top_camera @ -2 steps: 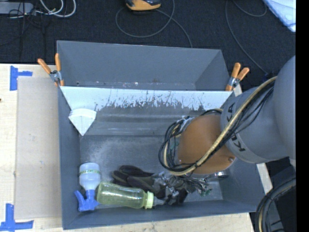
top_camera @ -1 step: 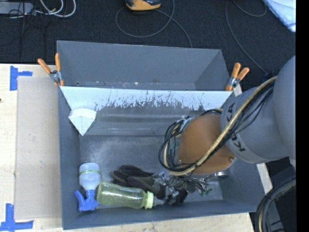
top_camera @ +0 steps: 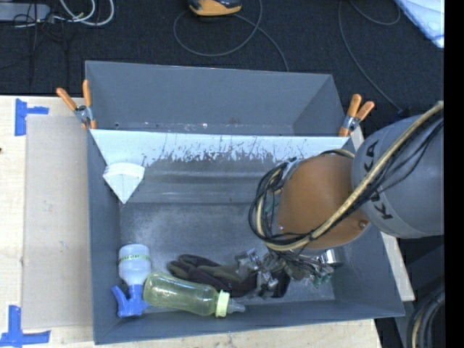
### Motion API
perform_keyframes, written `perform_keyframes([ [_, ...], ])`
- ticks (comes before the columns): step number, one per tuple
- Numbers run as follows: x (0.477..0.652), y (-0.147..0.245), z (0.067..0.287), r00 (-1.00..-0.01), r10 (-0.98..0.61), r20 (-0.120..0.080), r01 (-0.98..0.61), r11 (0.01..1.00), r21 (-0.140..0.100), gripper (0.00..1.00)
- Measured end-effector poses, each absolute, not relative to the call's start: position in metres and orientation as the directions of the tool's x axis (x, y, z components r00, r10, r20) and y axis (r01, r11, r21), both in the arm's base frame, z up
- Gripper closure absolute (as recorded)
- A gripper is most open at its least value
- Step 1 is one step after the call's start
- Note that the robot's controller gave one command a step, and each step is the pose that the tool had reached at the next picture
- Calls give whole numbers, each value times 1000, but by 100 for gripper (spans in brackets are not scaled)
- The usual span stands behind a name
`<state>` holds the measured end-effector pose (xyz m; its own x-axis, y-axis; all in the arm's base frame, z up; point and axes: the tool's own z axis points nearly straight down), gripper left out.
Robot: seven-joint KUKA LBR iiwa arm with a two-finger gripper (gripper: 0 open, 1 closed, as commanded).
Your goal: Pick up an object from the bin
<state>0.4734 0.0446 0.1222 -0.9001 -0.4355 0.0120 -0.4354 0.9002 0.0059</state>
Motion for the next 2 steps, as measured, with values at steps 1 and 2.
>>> perform_keyframes([
  [1, 490, 42, 190, -899, -439, 8, -439, 899, 5, 100],
  [2, 481, 29, 258, -917, -398, 15, -397, 918, 7, 100],
])
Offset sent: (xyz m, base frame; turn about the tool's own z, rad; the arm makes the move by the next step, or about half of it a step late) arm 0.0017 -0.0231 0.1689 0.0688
